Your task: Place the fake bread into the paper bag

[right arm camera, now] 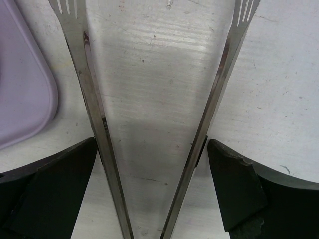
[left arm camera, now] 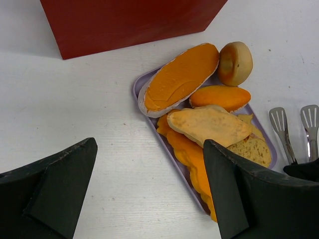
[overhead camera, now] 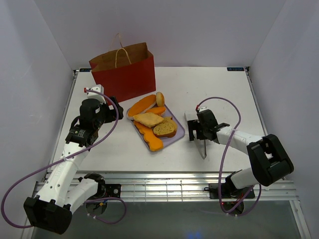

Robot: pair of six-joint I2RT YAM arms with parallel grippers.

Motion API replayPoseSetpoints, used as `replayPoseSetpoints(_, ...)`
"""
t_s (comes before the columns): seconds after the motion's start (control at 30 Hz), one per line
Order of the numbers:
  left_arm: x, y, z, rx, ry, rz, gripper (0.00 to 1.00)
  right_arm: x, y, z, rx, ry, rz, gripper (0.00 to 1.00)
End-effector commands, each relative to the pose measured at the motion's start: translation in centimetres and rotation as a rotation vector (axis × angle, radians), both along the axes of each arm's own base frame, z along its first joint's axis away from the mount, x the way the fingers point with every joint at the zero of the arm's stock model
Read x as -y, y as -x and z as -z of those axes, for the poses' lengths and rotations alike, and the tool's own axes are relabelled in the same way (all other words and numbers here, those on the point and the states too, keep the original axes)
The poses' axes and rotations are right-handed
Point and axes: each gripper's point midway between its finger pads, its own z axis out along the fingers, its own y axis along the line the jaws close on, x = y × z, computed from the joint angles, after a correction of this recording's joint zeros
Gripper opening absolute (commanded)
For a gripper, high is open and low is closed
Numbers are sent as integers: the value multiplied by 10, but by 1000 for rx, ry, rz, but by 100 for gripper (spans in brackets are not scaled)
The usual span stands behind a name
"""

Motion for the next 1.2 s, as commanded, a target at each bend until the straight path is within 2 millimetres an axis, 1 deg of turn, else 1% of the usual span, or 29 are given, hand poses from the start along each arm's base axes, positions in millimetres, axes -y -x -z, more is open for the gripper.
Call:
replayPoseSetpoints(0.0,3,0,-3,13,-3,21,98,-4,-7,-3,-1,-20,23,98)
replayPoseSetpoints(0.43,4,1,-6,22,0,25,98,4,-3,-1,-30,24,45,100)
replayPoseSetpoints(0.57,4,1,-7,25,1,27,98,4,0,1,-45,24,46,94)
replayPoseSetpoints(0.6,4,1,-7,25,0,27,98,4,1,2,-49,25,45,90)
replayPoseSetpoints(0.7,5,2,-7,25,0,29,98,5,2,2,-51,27,46,84)
replayPoseSetpoints(0.77,5,2,-6,23,-1,30,98,6,3,1,-50,30,47,82)
replayPoseSetpoints(0.83,5,1,-7,27,-1,29,98,6,2,-4,-39,28,50,79)
replayPoseSetpoints(0.97,4,2,-7,25,-2,28,98,6,-1,-16,-19,22,54,78)
replayPoseSetpoints(1.17,3,1,-7,28,-6,21,98,4,-8,-40,23,9,53,74)
